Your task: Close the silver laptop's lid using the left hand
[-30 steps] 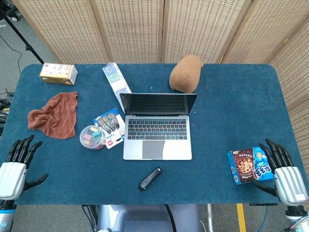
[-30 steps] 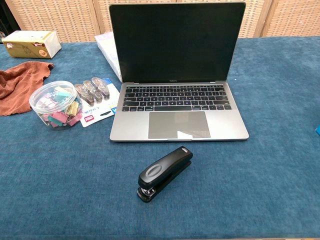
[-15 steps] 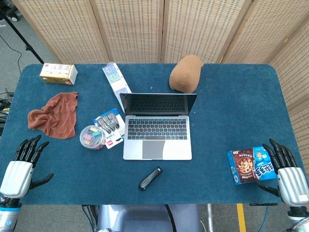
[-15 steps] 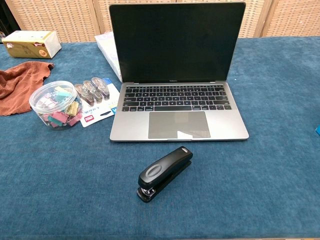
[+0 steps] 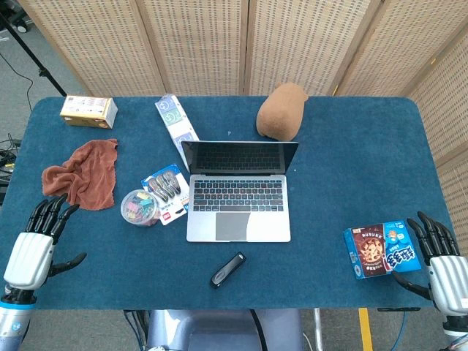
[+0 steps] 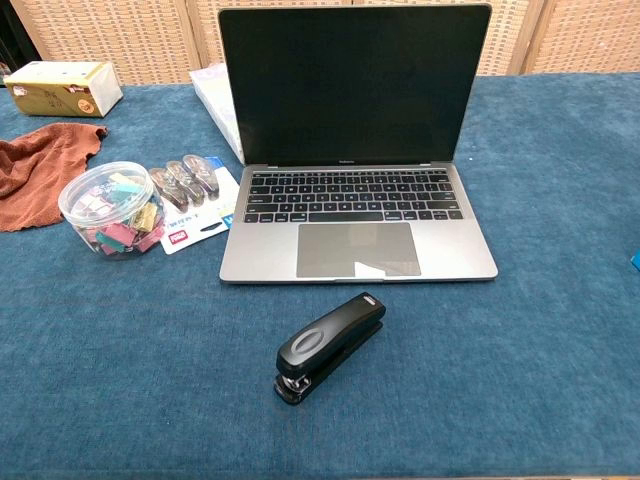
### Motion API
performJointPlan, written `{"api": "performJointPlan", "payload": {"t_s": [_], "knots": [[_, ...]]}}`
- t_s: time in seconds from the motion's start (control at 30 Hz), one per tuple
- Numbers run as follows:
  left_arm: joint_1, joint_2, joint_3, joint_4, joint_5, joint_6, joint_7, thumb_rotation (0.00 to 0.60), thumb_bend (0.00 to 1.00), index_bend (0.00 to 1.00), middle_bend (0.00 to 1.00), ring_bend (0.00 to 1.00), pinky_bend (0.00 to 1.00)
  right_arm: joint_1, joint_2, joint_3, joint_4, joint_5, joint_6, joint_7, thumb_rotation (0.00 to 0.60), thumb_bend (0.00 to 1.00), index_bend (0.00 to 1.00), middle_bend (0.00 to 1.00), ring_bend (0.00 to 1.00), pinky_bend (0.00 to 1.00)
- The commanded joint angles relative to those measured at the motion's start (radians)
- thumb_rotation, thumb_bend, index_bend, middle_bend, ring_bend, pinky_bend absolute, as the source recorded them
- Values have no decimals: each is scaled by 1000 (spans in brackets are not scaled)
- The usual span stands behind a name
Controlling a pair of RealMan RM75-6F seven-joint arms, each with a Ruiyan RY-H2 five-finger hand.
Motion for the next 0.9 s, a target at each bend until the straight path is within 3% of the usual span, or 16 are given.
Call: {"api": "performJointPlan", "payload": {"t_s": [0.03, 0.2, 0.47, 0.7, 0.9], "knots": [[-35, 11, -33, -7, -15, -26, -26, 600, 93, 145, 0, 0, 16, -1, 2, 1, 0, 1, 3, 4, 600, 183, 0, 0, 0, 61], [-111, 19, -93, -9, -53, -98, -93, 600, 93, 141, 0, 0, 16, -4, 6, 4, 2, 7, 6, 17, 600, 182, 0, 0, 0, 61], [-280, 22, -192, 47, -117, -277, -308, 600, 92, 137, 0, 0, 16, -8, 14, 9, 6, 16, 10, 44, 600, 183, 0, 0, 0, 61], [-419, -7, -261, 112, -149, -382, -328, 600, 92, 137, 0, 0, 16, -8, 18, 8, 10, 14, 9, 62, 600, 183, 0, 0, 0, 61], [-490, -15, -278, 105, -218, -474, -298, 600, 93, 137, 0, 0, 16, -9, 20, 10, 11, 15, 12, 72, 600, 183, 0, 0, 0, 61]]}}
